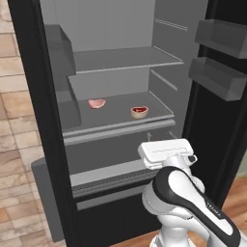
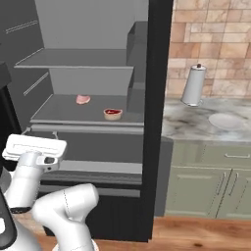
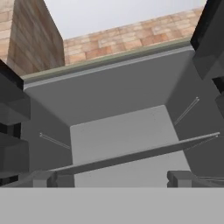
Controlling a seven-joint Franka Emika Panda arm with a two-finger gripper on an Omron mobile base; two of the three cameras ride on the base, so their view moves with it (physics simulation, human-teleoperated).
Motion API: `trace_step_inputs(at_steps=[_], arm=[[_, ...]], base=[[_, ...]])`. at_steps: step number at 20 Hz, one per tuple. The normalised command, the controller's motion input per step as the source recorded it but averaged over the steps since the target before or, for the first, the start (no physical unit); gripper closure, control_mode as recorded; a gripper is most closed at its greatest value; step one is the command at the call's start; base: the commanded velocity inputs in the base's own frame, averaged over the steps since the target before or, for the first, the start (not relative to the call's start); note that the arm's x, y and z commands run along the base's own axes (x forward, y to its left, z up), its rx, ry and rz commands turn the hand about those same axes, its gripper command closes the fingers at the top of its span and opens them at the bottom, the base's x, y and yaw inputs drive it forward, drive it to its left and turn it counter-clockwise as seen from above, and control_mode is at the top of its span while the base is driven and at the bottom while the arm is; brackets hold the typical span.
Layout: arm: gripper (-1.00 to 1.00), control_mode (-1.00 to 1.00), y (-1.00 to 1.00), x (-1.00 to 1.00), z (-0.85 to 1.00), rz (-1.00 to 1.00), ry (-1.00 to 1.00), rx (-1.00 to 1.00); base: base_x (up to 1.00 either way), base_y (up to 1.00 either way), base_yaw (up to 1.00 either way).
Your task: Place the steak on the counter behind the older steak on the same shelf of the fridge to maintain FIFO order. Close the fridge door when finished.
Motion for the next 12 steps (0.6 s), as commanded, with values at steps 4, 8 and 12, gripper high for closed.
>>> trace_step_inputs(at_steps=[4, 8, 12], arm=[[-1.0, 1.0, 0.0, 0.0, 0.0, 0.0, 0.0, 0.0], [-1.0, 1.0, 0.0, 0.0, 0.0, 0.0, 0.0, 0.0], [-1.0, 1.0, 0.0, 0.0, 0.0, 0.0, 0.0, 0.0]], base=[[-0.35, 0.0, -0.02], [-0.4, 0.01, 0.0], [-0.27, 0.09, 0.0]])
